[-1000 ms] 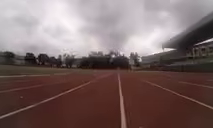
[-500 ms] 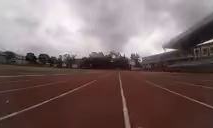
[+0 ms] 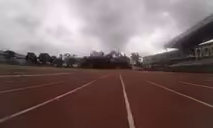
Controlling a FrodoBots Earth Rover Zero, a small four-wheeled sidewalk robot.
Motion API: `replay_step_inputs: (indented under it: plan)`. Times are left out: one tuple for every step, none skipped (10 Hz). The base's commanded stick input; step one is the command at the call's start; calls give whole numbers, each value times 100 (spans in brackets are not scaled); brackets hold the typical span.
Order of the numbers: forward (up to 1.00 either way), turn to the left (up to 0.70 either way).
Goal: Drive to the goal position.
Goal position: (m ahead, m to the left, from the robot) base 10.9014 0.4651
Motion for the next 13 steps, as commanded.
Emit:
replay_step_inputs:
  plan:
    - [70,0]
    - [70,0]
    - [70,0]
    - [70,0]
    - [70,0]
    - [70,0]
    - [70,0]
    - [70,0]
    - [70,0]
    - [70,0]
    - [70,0]
    - [70,0]
    - [70,0]
